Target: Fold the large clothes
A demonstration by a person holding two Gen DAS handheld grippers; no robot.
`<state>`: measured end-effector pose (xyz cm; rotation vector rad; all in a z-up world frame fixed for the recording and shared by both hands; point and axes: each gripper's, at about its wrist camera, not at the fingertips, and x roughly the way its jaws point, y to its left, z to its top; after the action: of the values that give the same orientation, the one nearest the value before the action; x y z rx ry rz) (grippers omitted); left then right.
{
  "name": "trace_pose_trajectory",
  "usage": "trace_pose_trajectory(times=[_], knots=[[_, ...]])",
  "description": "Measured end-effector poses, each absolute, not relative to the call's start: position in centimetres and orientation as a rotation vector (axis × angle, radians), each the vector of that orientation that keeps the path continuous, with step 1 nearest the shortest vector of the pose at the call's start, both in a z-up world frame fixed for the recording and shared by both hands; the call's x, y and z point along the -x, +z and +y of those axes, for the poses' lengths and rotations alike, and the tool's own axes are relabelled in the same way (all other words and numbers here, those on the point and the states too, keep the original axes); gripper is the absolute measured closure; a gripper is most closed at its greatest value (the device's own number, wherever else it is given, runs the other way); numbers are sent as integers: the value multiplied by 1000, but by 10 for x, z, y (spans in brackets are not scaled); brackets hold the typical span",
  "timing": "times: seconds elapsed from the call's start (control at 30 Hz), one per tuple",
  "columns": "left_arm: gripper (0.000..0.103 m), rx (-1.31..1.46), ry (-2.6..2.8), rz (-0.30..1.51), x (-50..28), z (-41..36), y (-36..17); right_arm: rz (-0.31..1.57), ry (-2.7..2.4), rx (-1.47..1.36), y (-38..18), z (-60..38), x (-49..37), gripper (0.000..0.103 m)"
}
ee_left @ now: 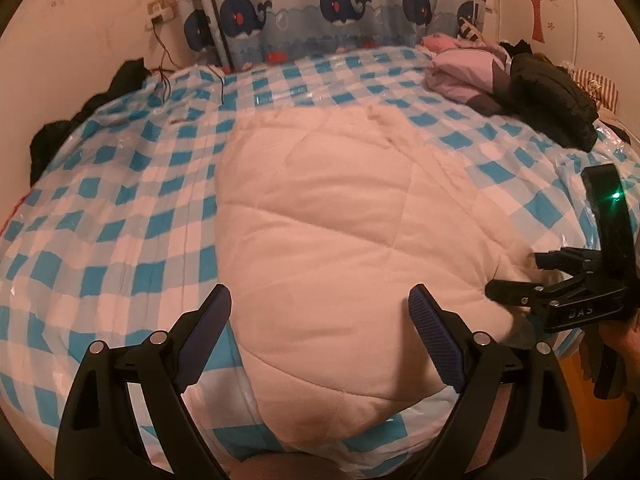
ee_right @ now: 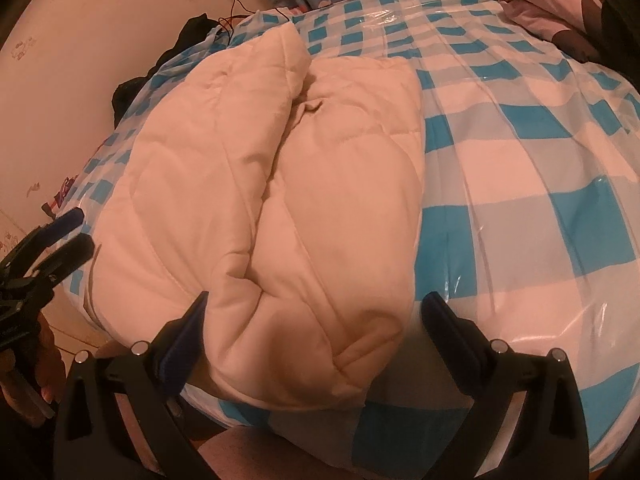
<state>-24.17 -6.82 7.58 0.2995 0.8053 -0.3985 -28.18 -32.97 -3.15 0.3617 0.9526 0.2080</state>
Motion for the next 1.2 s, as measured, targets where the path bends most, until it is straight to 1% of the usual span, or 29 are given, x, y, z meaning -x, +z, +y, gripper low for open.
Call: trace_pose_trajectory(times=[0.13,0.2,0.3,0.4,0.57,0.63,0.73,0.9,1.2], knots=[[16,-262,-411,900,228,-65,58,975,194,-339,-26,-328,280,7],[16,-241,-415,922,225,-62,58,985,183,-317,-20,-326,281,7],[16,-232,-403,910,233,-59,70,969,159,-296,-3,-324,288,7],[16,-235,-398,889,247,-57,88,911,150,-291,22,-321,308,7],[15,-104,-393,967,262,-43,105,884,154,-334,55,-312,337,7],[15,-73,-376,984,271,-39,110,905,155,-356,65,-308,343,7],[14,-61,-348,966,283,-36,121,928,158,-367,75,-302,349,7],[14,-71,-308,943,297,-29,136,936,140,-307,88,-289,360,7],[13,-101,-305,916,307,-27,149,965,145,-276,89,-277,363,7]])
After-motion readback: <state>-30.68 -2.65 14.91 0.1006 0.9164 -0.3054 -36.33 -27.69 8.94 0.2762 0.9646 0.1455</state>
